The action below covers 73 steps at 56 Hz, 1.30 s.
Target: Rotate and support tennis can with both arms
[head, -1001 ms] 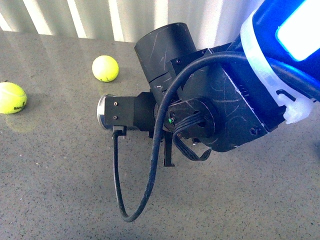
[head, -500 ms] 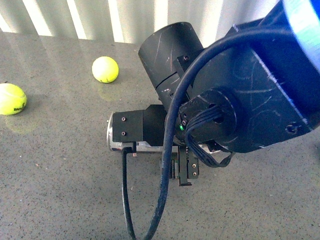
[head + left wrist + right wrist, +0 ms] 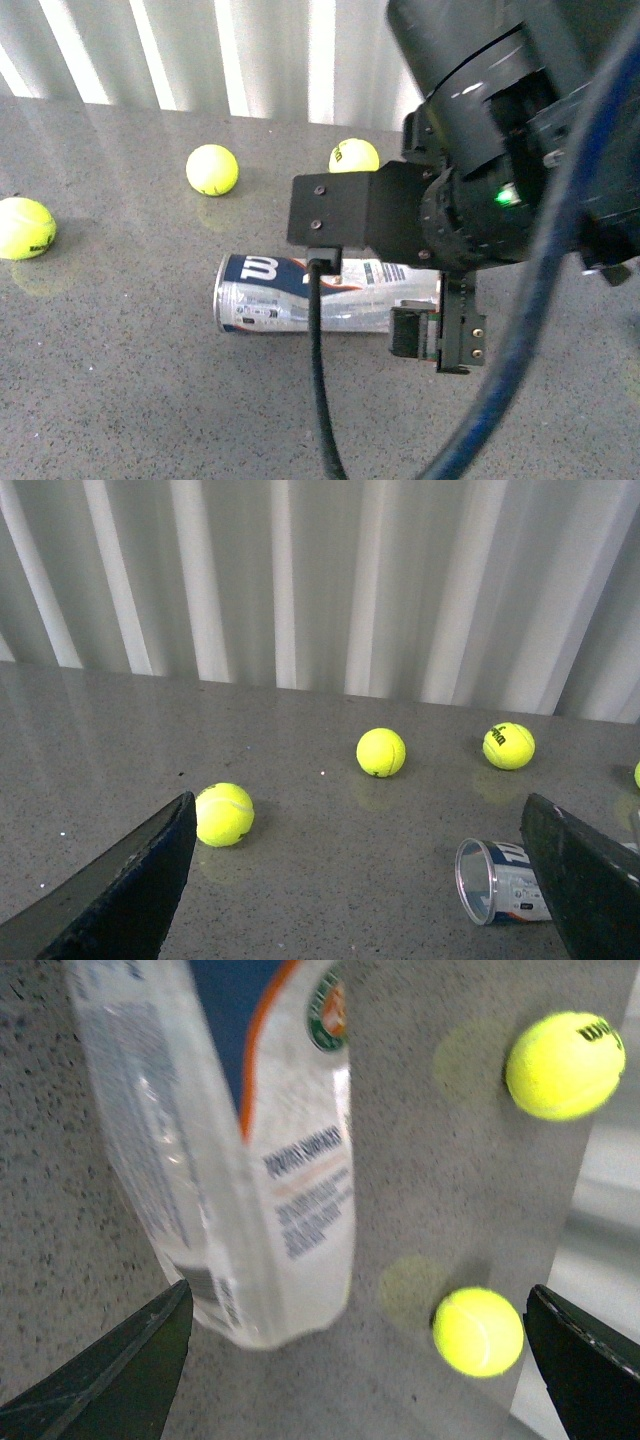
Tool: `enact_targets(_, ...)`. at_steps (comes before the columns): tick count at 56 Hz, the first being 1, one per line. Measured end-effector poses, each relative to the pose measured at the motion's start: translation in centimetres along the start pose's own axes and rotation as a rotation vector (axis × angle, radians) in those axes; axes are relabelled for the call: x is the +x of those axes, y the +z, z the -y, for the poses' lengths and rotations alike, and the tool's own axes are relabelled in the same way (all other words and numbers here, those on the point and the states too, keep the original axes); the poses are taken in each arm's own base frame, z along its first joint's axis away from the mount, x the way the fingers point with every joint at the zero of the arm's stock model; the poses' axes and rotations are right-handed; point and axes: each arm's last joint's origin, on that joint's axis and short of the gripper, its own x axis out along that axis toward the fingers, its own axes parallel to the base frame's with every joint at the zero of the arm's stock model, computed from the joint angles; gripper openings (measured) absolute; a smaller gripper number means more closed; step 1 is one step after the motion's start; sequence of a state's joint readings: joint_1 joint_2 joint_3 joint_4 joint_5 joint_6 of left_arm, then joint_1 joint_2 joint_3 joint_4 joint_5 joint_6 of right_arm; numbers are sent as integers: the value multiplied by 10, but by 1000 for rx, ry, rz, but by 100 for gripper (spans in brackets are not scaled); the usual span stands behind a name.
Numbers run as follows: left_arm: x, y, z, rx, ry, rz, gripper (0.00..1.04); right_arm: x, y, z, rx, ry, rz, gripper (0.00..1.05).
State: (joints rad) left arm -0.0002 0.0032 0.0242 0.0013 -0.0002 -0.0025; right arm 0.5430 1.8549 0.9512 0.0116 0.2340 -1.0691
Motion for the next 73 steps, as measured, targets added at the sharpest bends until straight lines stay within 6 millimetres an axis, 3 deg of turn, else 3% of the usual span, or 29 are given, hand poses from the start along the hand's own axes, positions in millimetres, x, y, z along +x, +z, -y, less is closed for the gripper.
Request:
enact_targets(9,0,0,0,0,0,0,98,-31,-21,17,86,-112,-2,97)
enact_targets(15,0,0,0,0,0,0,98,-53,-42,35,186,-283,-30,97)
enact_targets(23,0,0,0,0,0,0,98,-85,-88,61,420,-581,-168,97)
enact_targets(29,0,0,0,0,0,0,98,-116,-124,67,636,-774,-269,97)
enact_targets(36,0,0,0,0,0,0,98,-157,-151,59,874,-996,-318,97)
enact_targets(41,0,0,0,0,0,0,98,-186,-157,50,1008,-1165,-284,97)
enact_targets(48,0,0,0,0,0,0,98,-233,-146,24,1107,-1417,-101,97)
enact_targets(57,0,0,0,0,0,0,98,-265,-129,-16,1149,-1588,140,97)
enact_targets(60,0,0,0,0,0,0,98,-272,-125,-23,1093,-1559,279,93)
enact_targets(65,0,0,0,0,0,0,98,-281,-125,-28,944,-1285,517,79)
enact_targets(68,0,0,0,0,0,-2,98,-273,-131,-45,988,-1082,581,70)
enact_targets(73,0,0,0,0,1,2,98,-238,-145,-76,1132,-795,594,54)
